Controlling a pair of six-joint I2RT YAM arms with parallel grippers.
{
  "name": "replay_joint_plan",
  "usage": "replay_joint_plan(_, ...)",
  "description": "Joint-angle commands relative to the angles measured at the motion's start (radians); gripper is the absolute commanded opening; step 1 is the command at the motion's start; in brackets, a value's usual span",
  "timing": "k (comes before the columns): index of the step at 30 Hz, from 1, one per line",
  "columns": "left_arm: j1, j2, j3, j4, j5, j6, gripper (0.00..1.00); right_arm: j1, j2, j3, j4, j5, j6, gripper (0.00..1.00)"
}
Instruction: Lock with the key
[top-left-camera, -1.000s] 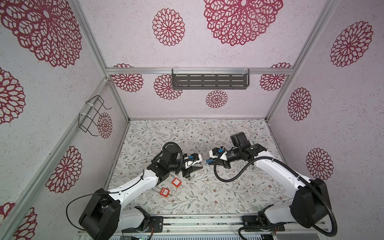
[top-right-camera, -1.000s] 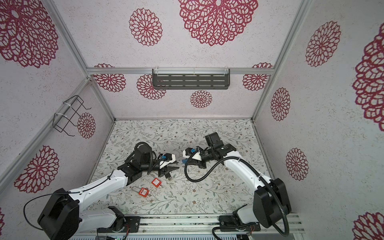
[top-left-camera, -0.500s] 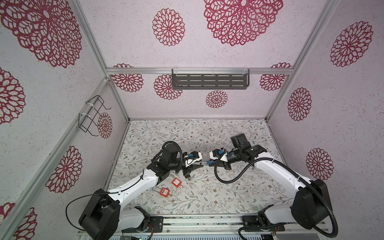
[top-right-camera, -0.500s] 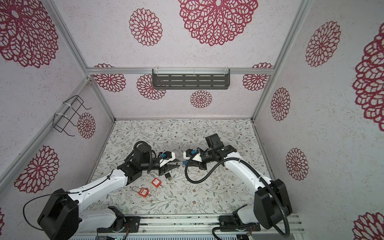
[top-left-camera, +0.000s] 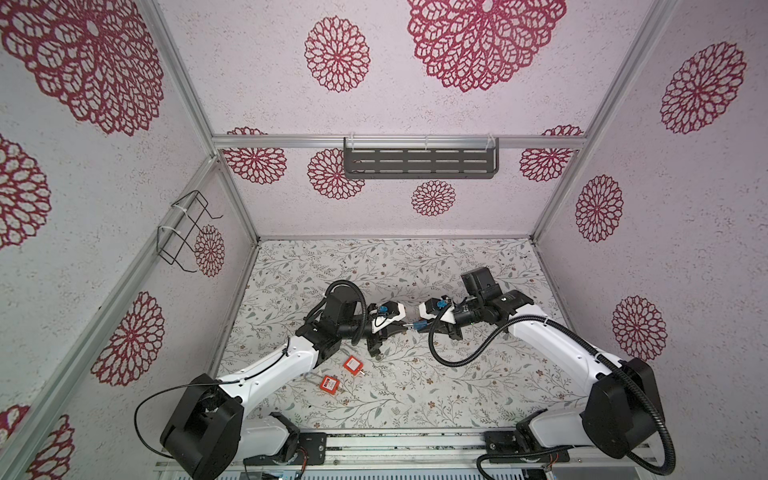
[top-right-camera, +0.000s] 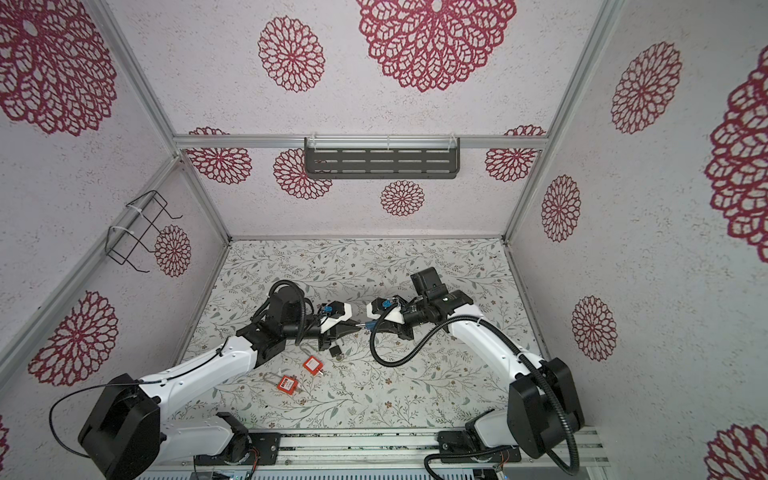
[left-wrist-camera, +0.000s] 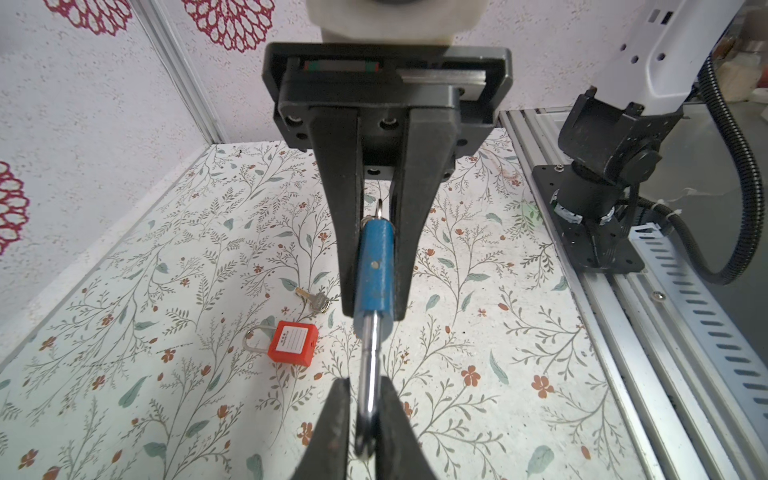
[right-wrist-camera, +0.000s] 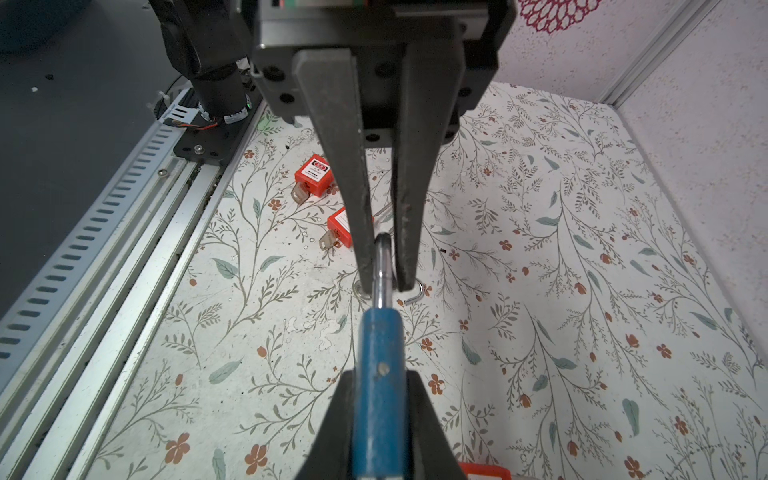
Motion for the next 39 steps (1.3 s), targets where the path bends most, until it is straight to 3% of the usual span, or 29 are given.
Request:
replay_joint_plan(1, 0.009, 0.011, 0.032, 0.003, 0.038, 0.005, 0.04, -0.003, -0.036, 0.015, 0.022, -0.052, -0.007, 0.0)
replay_joint_plan(5, 0.009, 0.01, 0.038, -0.003, 0.047, 0.009, 0.0, -0.003, -0.048, 0.002, 0.045, -0.036, 0.008, 0.04)
replay_joint_plan(7, 0.01, 0.003, 0.037, -0.003, 0.046, 0.007, 0.0, -0.003, -0.059, -0.007, 0.049, -0.026, 0.014, 0.29)
replay_joint_plan(8, 0.012, 0.001, 0.037, -0.003, 0.046, 0.006, 0.0, -0.003, -0.066, -0.012, 0.049, -0.026, 0.016, 0.36)
replay_joint_plan(10, 0.015, -0.009, 0.034, -0.005, 0.048, 0.007, 0.0, -0.003, -0.083, -0.024, 0.047, -0.023, 0.026, 0.46)
replay_joint_plan(13, 0.015, -0.019, 0.031, -0.008, 0.052, 0.004, 0.0, -0.003, -0.106, -0.049, 0.048, -0.026, 0.047, 0.48)
replay_joint_plan(20, 0.016, -0.027, 0.031, -0.017, 0.064, 0.018, 0.0, -0.003, -0.115, -0.069, 0.062, -0.069, 0.095, 0.42)
replay_joint_plan(28, 0.013, -0.03, 0.032, -0.026, 0.071, 0.031, 0.0, -0.003, -0.085, -0.048, 0.069, -0.092, 0.114, 0.21)
replay_joint_plan(39, 0.003, -0.026, 0.043, -0.025, 0.072, 0.035, 0.0, -0.003, -0.069, -0.046, 0.07, -0.102, 0.12, 0.13)
